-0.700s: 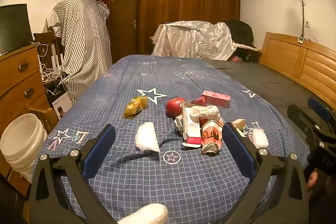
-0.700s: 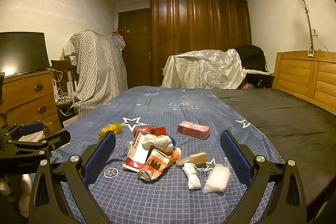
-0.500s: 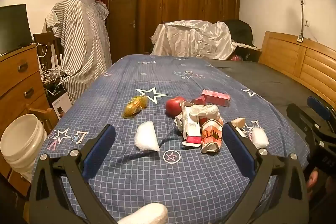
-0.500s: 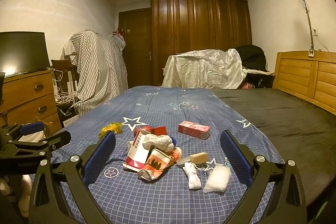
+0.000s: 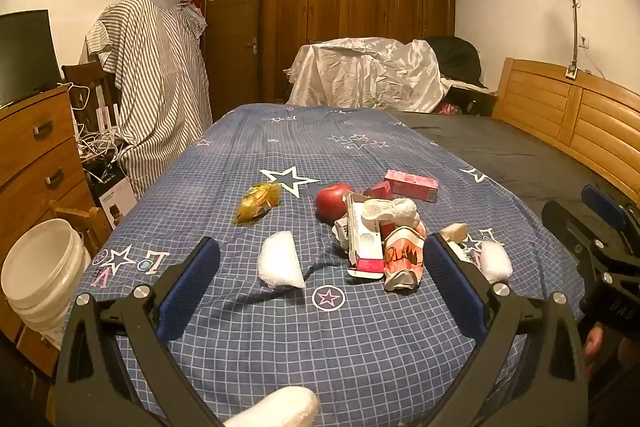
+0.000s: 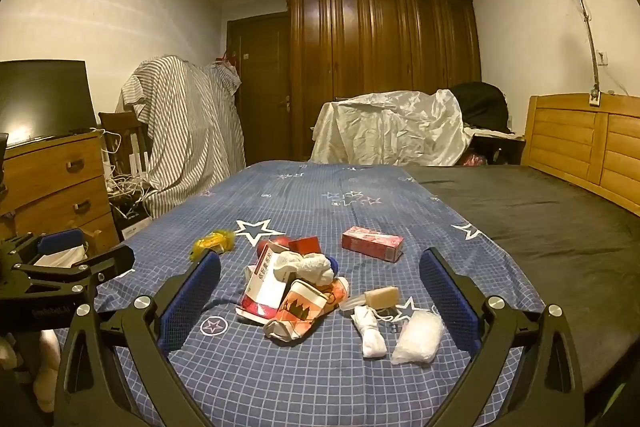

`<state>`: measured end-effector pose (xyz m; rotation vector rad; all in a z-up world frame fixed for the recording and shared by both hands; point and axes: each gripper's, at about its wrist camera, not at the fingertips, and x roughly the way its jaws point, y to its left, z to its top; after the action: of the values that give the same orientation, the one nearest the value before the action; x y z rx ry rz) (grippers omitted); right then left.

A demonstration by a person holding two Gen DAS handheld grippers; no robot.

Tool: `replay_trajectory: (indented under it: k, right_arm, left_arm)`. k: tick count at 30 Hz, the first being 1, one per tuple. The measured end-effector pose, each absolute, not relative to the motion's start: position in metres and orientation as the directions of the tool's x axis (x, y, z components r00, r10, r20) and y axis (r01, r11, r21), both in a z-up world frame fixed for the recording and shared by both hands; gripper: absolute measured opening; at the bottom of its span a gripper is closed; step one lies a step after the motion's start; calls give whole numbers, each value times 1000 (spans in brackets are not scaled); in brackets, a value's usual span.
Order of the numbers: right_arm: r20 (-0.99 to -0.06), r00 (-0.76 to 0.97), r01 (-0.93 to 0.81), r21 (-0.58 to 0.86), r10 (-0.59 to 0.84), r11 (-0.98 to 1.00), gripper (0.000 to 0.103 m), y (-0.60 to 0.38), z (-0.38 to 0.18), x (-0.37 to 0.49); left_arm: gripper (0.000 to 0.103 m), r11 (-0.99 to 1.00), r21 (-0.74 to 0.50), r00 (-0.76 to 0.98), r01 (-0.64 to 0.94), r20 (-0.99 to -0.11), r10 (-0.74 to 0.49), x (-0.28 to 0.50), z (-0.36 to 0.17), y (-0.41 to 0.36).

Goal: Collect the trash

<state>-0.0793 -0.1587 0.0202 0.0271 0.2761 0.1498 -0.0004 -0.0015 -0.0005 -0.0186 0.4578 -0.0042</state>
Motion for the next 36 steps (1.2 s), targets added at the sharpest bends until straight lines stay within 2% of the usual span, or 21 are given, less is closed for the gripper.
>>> replay_trajectory:
  k: [36]
  right_arm:
    - [-289, 942, -161, 50, 168, 986, 99, -150, 15, -72]
  left_arm:
    - [98, 1000, -29, 886, -8, -464, -6, 2, -8, 9]
